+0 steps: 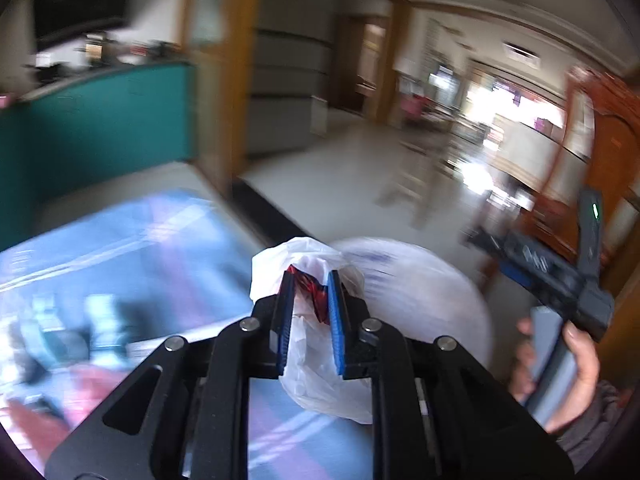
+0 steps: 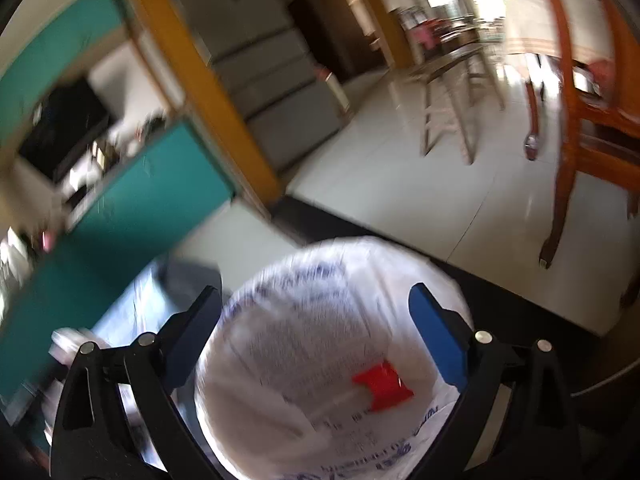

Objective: Collect trash
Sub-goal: 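Grasp the pink plastic bag with the right tool while the left tool grasps a pink packet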

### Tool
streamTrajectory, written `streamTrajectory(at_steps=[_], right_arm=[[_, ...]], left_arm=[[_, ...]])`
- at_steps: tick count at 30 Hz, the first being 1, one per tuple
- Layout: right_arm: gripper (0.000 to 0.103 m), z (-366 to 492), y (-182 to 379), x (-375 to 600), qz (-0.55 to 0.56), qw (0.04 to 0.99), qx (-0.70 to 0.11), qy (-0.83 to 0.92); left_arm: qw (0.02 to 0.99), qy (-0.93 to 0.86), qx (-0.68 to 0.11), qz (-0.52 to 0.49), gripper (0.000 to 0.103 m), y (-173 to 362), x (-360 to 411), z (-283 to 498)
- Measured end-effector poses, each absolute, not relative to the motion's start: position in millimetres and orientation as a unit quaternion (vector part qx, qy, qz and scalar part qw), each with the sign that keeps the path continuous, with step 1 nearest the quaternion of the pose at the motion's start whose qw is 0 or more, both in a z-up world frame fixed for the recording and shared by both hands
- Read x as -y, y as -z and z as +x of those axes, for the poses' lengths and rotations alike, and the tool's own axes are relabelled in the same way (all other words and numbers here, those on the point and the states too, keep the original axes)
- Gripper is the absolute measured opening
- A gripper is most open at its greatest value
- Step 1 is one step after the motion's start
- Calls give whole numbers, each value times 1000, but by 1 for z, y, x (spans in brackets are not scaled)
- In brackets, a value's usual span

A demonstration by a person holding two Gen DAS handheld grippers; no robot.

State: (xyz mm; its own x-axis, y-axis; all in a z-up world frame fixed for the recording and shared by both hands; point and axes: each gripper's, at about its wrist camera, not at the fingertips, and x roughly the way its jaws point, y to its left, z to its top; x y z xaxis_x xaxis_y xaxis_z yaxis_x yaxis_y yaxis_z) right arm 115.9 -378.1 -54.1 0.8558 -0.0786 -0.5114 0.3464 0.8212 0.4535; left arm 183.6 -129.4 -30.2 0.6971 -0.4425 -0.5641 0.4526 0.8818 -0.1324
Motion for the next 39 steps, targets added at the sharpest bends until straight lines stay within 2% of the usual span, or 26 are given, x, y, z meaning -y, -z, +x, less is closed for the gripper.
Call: streamTrajectory(at_steps=[1,3,4,5,8,12,17,23,29,39], right_arm=[[93,113,52,381,282,923,-233,121],[93,110,50,385,288,922,-226,127],[93,109,50,385,288,922,-227,127],[93,110,51,385,289,921,-229,125],[95,113,52,385,295,918,-240,112],[95,127,55,365,269,923,-266,76],[95,142,54,318,211,932,-294,7],[95,150,55,217,117,925,-334,-140],[95,146,52,112,52,888,-364,-278],[95,153,63,22,-64,877,-377,-291]], left_arm=[[913,265,-309,24,20,37,149,184],[905,279,-314,59,31,47,177,184],[903,280,-318,68,53,50,184,183],[903,277,-319,76,68,53,189,182],[914,250,-304,97,79,49,182,174],[941,164,-263,133,82,31,134,160],[964,39,-235,120,93,20,41,125],[952,-24,-292,93,96,39,-39,94],[935,-19,-314,166,96,54,-64,68],[933,44,-355,37,96,54,-115,73]])
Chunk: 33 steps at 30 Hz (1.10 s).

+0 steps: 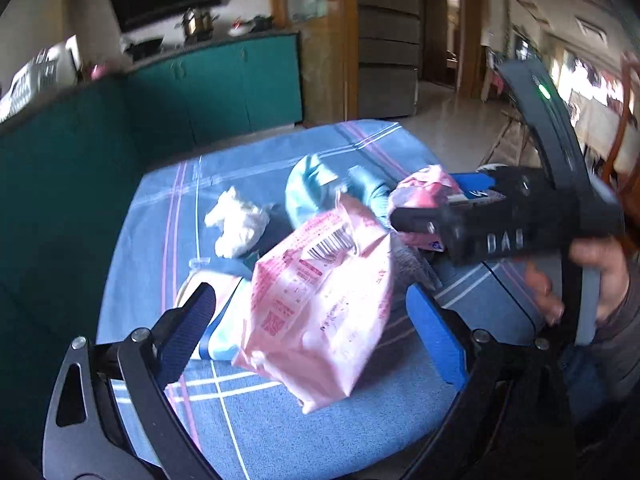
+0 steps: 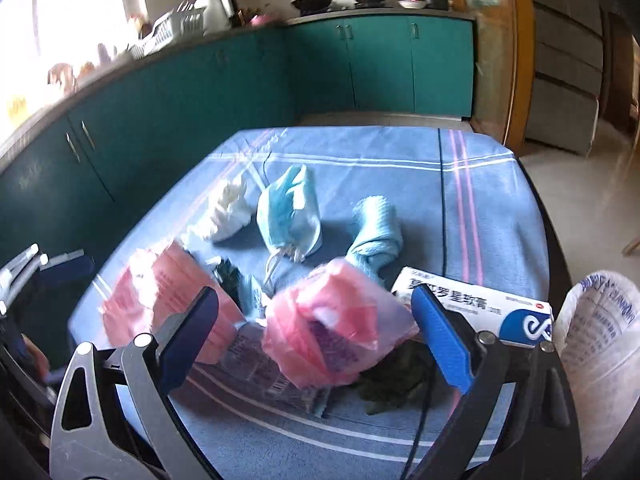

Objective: Collect trash
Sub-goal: 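Grasp the pink plastic bag with the right tool while the left tool grasps a pink packet, then lift the pink bag with the right tool while the left tool holds the pink packet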

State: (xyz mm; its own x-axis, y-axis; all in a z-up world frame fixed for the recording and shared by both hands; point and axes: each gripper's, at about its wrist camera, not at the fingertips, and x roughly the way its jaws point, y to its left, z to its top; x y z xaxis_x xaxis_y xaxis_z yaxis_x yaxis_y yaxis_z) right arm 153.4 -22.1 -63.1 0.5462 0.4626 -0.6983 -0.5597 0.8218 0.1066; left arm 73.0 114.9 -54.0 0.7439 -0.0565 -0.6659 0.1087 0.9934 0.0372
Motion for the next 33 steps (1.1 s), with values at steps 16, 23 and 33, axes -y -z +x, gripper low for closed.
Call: streamTrajectory(at_steps=[16,23,33], right_arm=[[72,140,56,47,-38,893,-318,-316],[72,146,47,67,-9,903,-305,-303],[72,152,51,94,21,911,-304,-276]], left_arm=[[920,66,-385,10,72,63,-117,79],[921,68,-383,-25,12,64,-125,82],[949,61,-304,-53,4,44,-134,67]])
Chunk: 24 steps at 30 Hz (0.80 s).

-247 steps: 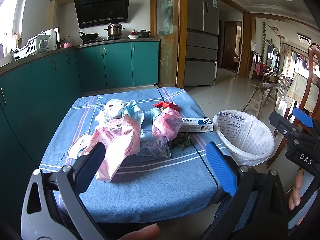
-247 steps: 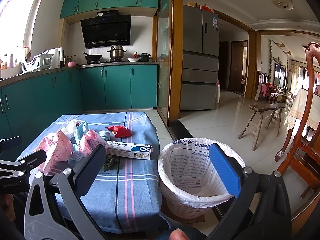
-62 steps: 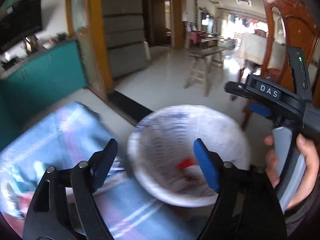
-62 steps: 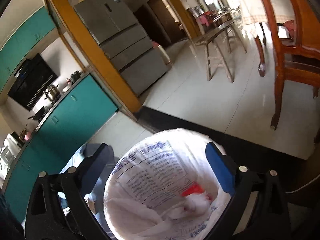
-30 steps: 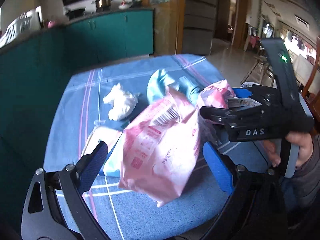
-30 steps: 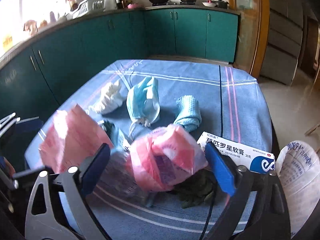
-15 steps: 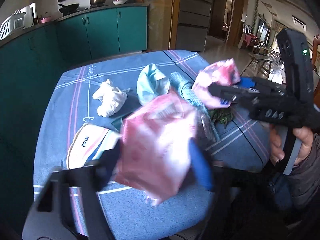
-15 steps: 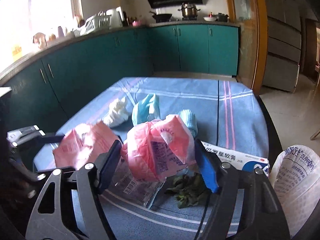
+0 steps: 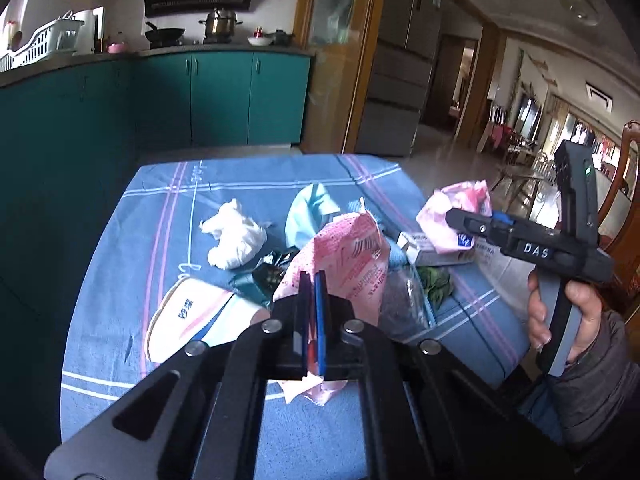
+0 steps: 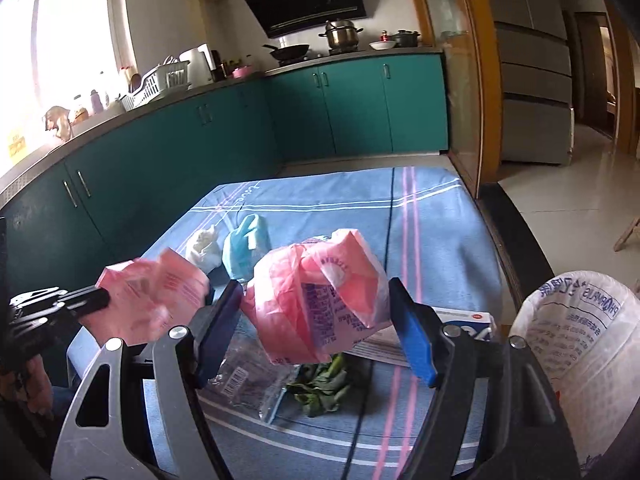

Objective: Collect trash
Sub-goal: 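Lift the pink bag with the right tool while the left tool holds the pink packet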

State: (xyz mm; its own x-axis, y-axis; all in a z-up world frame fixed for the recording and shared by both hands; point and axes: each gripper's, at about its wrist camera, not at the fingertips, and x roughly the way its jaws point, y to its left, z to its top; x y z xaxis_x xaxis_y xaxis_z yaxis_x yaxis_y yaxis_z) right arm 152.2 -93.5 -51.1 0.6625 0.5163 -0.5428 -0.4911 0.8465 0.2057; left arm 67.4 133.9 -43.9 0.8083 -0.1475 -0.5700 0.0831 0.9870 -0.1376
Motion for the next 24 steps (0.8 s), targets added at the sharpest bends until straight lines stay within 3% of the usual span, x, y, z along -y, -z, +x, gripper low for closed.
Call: streamTrajectory(at_steps=[8,16,24], right_arm=[[72,151,51,105,17,917,-300,-261],[72,152,56,114,15,919,-303,-251],[72,153,65,114,-4,922,-303,-243]], left_arm=[[963,33,-261,-51,4,25,-130,73],[971,-33,-236,-26,4,-17,-97,135],[952,-21,-304,-25,4,28,-82,160]])
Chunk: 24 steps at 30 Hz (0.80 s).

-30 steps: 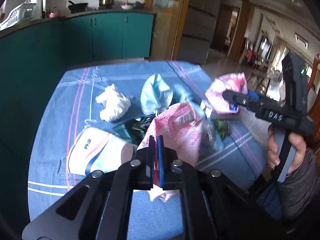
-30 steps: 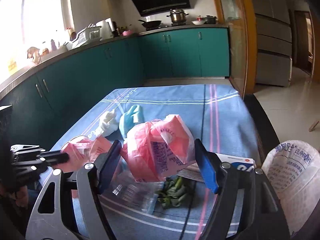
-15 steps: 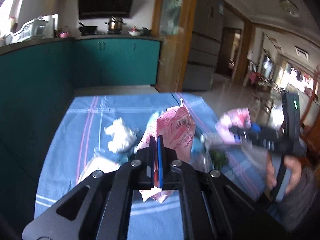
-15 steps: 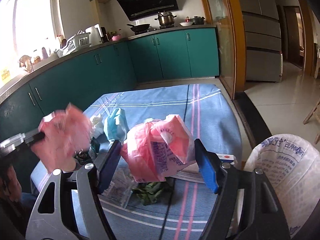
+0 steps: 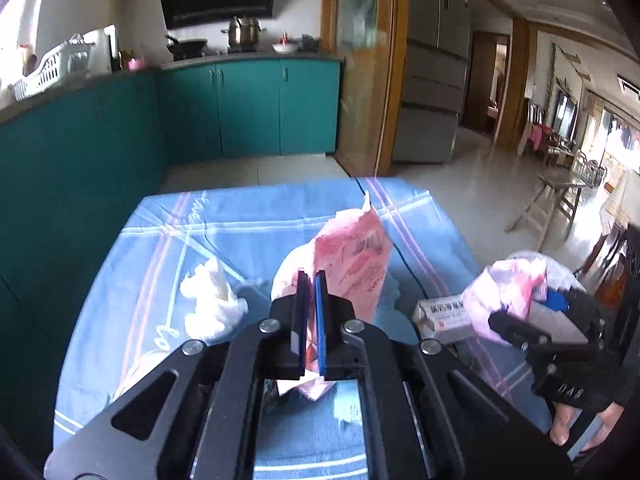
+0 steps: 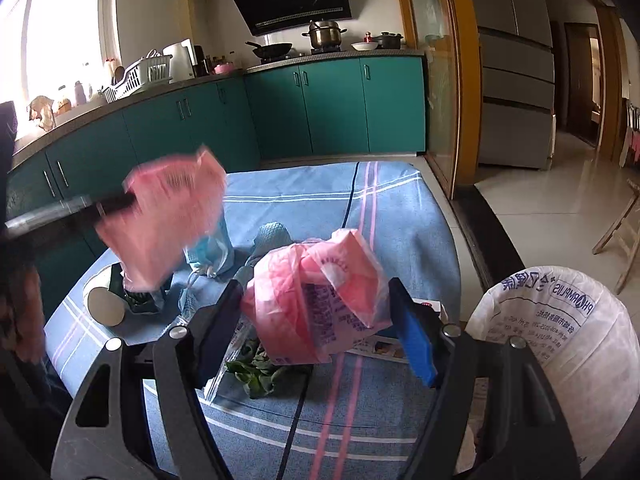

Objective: Collect trash
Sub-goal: 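Lift the pink bag with the right tool while the left tool holds the pink packet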

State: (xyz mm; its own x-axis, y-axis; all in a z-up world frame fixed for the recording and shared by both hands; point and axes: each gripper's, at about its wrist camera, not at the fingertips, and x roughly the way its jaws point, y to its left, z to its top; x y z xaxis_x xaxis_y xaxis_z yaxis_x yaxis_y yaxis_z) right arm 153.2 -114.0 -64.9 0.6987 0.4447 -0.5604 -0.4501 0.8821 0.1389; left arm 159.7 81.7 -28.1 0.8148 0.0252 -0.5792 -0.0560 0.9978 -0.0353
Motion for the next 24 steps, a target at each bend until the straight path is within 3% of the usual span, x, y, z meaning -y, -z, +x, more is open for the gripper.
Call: streamTrajectory(at_steps=[4,24], right_arm=[[72,153,61,115,-2,922,-298,-246],[72,147,61,116,-12,925,-290,-246]], left_arm=[[963,-47,-265,17,4,22,-76,149],[965,-78,-248,-10,4,21,-94,137]])
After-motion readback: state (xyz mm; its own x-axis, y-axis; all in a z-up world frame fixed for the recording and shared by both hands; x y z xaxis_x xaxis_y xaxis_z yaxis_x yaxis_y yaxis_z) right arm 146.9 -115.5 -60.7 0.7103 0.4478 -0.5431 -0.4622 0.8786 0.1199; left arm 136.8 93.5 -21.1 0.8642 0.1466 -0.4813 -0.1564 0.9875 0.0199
